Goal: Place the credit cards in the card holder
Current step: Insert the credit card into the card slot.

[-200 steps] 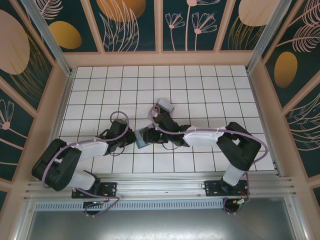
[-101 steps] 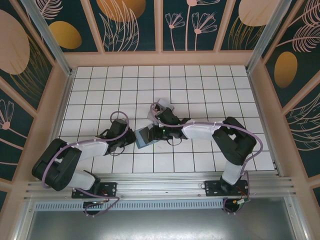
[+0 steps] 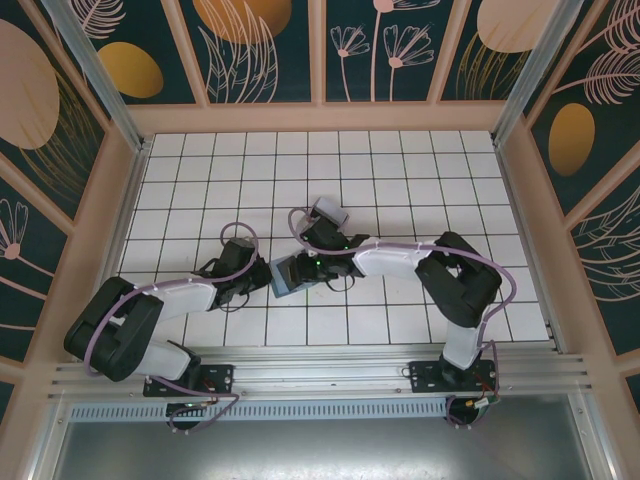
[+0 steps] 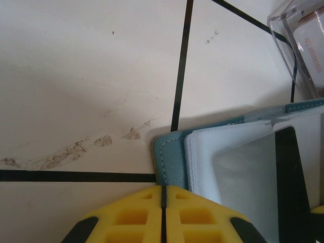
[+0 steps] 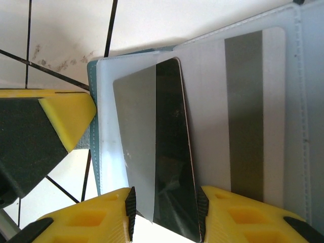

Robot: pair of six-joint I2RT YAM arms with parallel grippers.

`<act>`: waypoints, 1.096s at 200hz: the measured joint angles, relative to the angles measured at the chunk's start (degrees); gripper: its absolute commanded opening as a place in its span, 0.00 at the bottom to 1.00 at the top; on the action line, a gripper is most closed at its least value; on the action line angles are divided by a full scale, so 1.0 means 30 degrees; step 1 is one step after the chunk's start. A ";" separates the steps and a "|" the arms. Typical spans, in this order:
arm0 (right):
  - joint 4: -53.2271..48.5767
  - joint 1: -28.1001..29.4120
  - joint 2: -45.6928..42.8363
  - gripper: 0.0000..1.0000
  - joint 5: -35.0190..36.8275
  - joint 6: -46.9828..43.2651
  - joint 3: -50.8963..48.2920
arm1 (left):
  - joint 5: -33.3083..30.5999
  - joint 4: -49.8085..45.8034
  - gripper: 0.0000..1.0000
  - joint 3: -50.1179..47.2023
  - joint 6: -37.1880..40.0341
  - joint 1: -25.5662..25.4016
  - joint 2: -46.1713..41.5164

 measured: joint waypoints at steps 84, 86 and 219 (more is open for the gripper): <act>0.0831 -0.0058 -0.0087 0.25 -0.0685 0.0189 -0.0517 | 0.0044 0.0044 0.10 0.0015 0.0000 0.0000 0.0058; 0.0911 -0.0080 -0.0095 0.25 -0.0750 0.0182 -0.0568 | 0.0044 0.0044 0.10 0.0015 0.0007 0.0000 0.0051; 0.4976 -0.1224 -0.0903 0.00 -0.3861 0.1311 -0.3191 | 0.0051 -0.0022 0.10 0.0124 0.0007 0.0000 0.0117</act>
